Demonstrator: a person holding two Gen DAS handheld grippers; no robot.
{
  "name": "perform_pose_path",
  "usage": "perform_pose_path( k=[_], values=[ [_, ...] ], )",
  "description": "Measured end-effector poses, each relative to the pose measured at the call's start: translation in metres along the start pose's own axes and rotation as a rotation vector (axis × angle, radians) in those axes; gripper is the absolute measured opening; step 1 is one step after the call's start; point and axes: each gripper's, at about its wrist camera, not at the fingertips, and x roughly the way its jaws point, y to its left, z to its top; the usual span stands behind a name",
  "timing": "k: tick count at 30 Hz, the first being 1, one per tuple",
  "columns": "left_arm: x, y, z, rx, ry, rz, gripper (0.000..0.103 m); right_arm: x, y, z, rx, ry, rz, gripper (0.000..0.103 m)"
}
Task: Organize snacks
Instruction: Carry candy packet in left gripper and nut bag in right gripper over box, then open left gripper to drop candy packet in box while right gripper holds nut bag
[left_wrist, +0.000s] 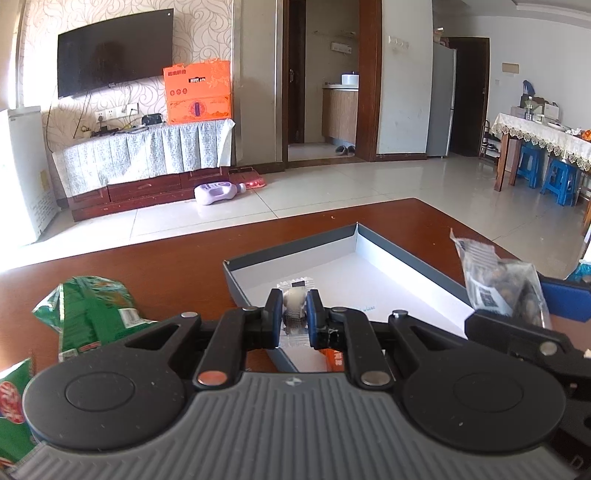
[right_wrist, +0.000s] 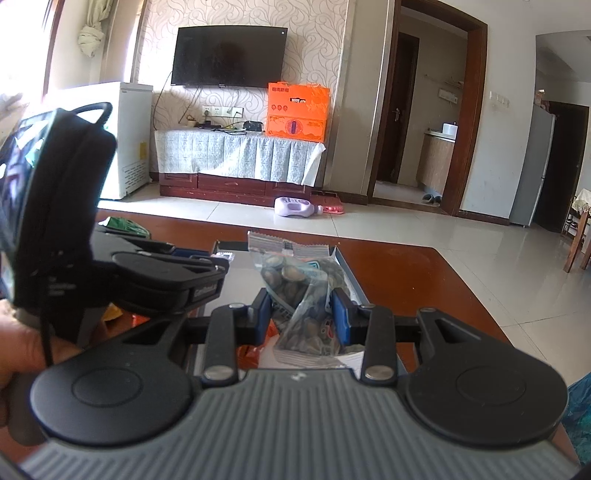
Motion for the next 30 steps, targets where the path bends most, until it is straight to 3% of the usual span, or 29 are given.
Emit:
perform_pose_path(
  k=[20,30],
  values=[
    [0.071,-0.017,0.017,0.017,0.048,-0.024,0.017,0.040,-0.011,0.004,0.022,0.060,0.006,0.038],
    [0.089,-0.015,0.018,0.009,0.074,-0.015,0.017,0.050,-0.015,0.004,0.035,0.080,0.011,0.038]
  ],
)
